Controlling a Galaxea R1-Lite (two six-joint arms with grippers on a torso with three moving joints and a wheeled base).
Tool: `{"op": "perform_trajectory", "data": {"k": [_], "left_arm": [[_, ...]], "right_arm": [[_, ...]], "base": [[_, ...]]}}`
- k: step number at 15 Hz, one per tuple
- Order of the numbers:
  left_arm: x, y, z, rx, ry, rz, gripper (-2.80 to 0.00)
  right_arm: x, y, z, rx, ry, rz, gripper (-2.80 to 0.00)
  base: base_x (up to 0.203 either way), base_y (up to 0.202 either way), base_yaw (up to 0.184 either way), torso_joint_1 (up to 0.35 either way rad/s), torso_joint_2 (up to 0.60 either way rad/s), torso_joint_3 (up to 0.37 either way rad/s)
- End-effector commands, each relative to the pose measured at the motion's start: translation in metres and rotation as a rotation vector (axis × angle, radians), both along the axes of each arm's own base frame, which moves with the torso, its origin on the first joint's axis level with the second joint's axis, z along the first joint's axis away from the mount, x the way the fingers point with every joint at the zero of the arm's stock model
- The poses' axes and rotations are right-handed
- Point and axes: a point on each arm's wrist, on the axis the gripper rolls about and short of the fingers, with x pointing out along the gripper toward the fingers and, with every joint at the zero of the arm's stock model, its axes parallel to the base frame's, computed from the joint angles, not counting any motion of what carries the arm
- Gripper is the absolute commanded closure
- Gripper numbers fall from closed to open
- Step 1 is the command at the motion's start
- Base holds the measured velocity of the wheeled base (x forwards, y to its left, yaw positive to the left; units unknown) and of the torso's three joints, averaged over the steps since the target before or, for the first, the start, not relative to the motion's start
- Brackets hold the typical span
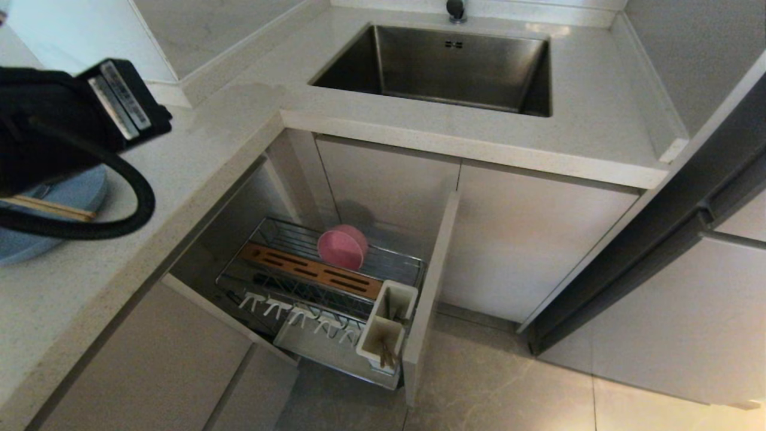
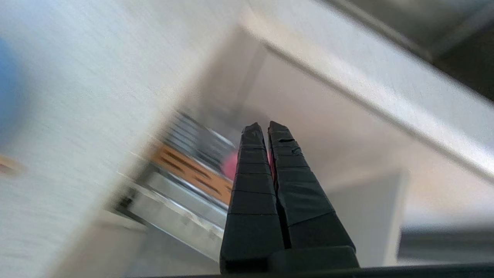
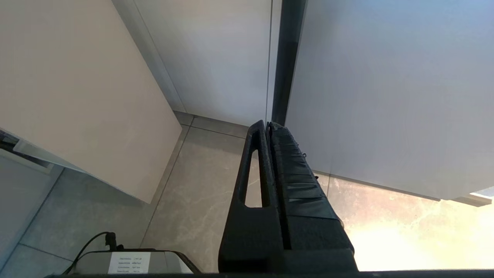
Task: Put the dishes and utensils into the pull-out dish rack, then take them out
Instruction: Pick up the chopsticks and place it in the cupboard
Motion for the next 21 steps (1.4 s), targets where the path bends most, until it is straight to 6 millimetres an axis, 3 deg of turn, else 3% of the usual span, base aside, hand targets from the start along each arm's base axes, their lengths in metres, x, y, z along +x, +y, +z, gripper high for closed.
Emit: {"op": "perform_trajectory", "data": {"k": [1,4,7,11,17,21], "left_arm": [[0.008,0.01,0.033,-0.022,-0.043,0.081,0.0],[0.041,0.022,0.055,-0.028,-0.065,0.234,0.0],[0.075,0.044,0.048,-0.014,-0.03,0.397,0.0],[0.1,0.082,0.029,-0.026,0.072,0.572,0.0],[0.105,0.129,0.009,-0.175,0.138,0.763,0.0],[0.106,0.165,-0.002,-0.269,0.177,0.746,0.0]], "right_arm": [[0.0,0.0,0.0,0.0,-0.001,0.0,0.0],[0.0,0.0,0.0,0.0,-0.001,0.0,0.0],[0.0,0.0,0.0,0.0,-0.001,0.0,0.0],[0.0,0.0,0.0,0.0,-0.001,0.0,0.0],[0.0,0.0,0.0,0.0,-0.001,0.0,0.0],[0.0,0.0,0.0,0.0,-0.001,0.0,0.0]], "base": [[0.0,0.0,0.0,0.0,0.0,0.0],[0.0,0.0,0.0,0.0,0.0,0.0],[0.0,0.0,0.0,0.0,0.0,0.0],[0.0,0.0,0.0,0.0,0.0,0.0],[0.0,0.0,0.0,0.0,0.0,0.0],[0.0,0.0,0.0,0.0,0.0,0.0]]}}
